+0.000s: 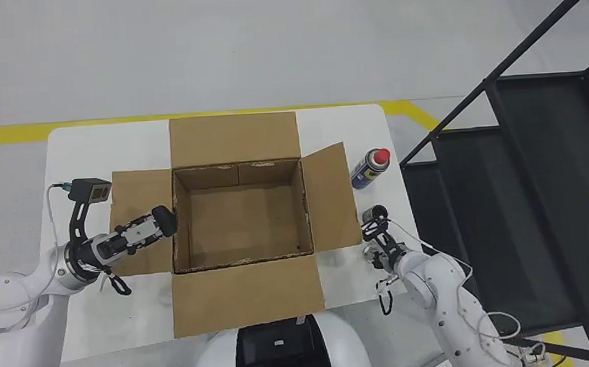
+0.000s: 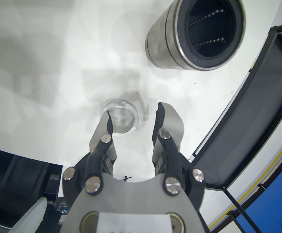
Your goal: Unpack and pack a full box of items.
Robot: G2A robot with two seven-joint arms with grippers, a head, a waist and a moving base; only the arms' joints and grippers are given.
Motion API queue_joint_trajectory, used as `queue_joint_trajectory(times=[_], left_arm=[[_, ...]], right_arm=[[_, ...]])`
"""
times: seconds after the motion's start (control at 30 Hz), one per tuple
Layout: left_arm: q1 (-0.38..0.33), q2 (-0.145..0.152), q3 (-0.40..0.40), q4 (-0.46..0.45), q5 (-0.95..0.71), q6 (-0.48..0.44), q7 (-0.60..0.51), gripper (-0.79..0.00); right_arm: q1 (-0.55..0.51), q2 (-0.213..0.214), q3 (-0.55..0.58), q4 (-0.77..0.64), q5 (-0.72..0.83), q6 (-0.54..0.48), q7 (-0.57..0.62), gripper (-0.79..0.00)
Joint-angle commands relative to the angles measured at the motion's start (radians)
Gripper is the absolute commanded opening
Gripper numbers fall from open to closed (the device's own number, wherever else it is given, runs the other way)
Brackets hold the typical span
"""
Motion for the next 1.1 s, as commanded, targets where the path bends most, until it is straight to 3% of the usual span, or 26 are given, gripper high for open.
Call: queue_joint_trajectory(times=[0.0, 0.07, 0.1, 0.37, 0.83, 1.07], left_arm=[[0.000, 0.000, 0.000, 0.000, 0.000, 0.000, 0.000, 0.000], [0.000, 0.000, 0.000, 0.000, 0.000, 0.000, 0.000, 0.000], [0.000, 0.000, 0.000, 0.000, 0.000, 0.000, 0.000, 0.000], [0.000, 0.000, 0.000, 0.000, 0.000, 0.000, 0.000, 0.000], [0.000, 0.000, 0.000, 0.000, 0.000, 0.000, 0.000, 0.000], [0.000, 0.000, 0.000, 0.000, 0.000, 0.000, 0.000, 0.000]], right_arm=[[-0.016, 0.002, 0.023, -0.031, 0.041, 0.000, -0.014, -0.292], [-0.054, 0.006, 0.068, -0.088, 0.108, -0.015, -0.020, -0.052], [-0.075, 0.008, 0.096, -0.115, 0.134, -0.025, -0.015, 0.000], [-0.173, 0.030, 0.230, -0.206, 0.364, -0.237, 0.006, 0.000], [-0.164, 0.031, 0.216, -0.208, 0.351, -0.233, -0.001, 0.000], [-0.115, 0.037, 0.169, -0.138, 0.329, -0.211, 0.013, 0.000]])
